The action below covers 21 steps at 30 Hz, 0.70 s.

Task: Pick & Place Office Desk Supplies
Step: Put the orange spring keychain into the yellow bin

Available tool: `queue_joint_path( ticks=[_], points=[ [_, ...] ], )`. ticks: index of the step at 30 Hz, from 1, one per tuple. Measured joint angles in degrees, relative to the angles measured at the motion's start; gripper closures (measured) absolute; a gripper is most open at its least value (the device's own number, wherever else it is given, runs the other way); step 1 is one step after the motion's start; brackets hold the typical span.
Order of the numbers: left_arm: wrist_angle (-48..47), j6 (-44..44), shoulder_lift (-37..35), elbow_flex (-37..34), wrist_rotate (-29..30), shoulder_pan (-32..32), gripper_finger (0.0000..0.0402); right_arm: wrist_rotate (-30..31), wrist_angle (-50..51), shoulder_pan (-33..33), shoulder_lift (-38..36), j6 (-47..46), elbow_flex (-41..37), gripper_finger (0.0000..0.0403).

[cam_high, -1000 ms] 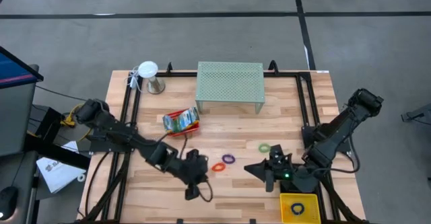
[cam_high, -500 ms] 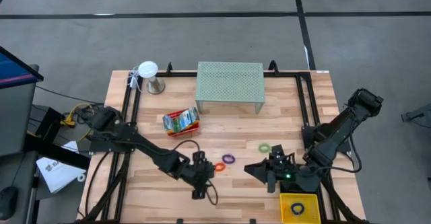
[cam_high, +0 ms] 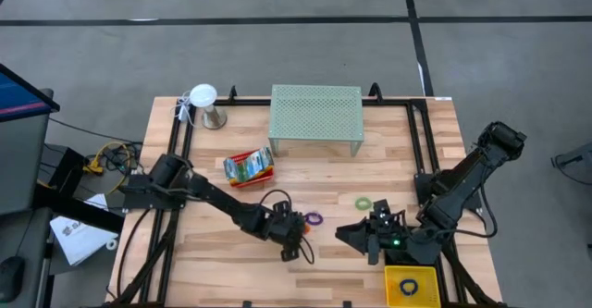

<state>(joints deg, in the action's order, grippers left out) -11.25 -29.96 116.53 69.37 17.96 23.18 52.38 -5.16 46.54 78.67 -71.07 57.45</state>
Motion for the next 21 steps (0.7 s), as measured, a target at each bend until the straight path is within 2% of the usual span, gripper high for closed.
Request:
queue_joint_path(
  ticks=[4,7,10,15,16,21],
  points=[
    [0.91,-1.65,1.24,0.14,2.64,-0.20,0.0145,0.00,0.07,-0.03,0.00,-0.10,0.00,0.0260],
    [0.74,-3.63,2.01,0.23,3.71,-0.48,0.0182,0.00,0.17,-0.06,0.00,-0.09,0.00,0.0261],
    [0.37,-5.31,2.87,0.22,4.88,-0.55,0.0242,0.00,0.32,-0.04,0.00,-0.07,0.00,0.0261],
    [0.93,-5.51,3.58,0.20,5.51,-0.64,0.0366,0.00,0.71,-0.09,0.00,-0.06,0.00,0.0261],
    [1.08,-5.53,3.58,0.17,5.24,-0.69,0.0379,0.00,0.78,-0.12,0.00,-0.06,0.00,0.0261],
    [2.92,-5.50,2.47,-0.06,3.43,-1.12,0.0385,0.00,1.91,-0.11,0.00,-0.33,0.00,0.0261]
  ],
)
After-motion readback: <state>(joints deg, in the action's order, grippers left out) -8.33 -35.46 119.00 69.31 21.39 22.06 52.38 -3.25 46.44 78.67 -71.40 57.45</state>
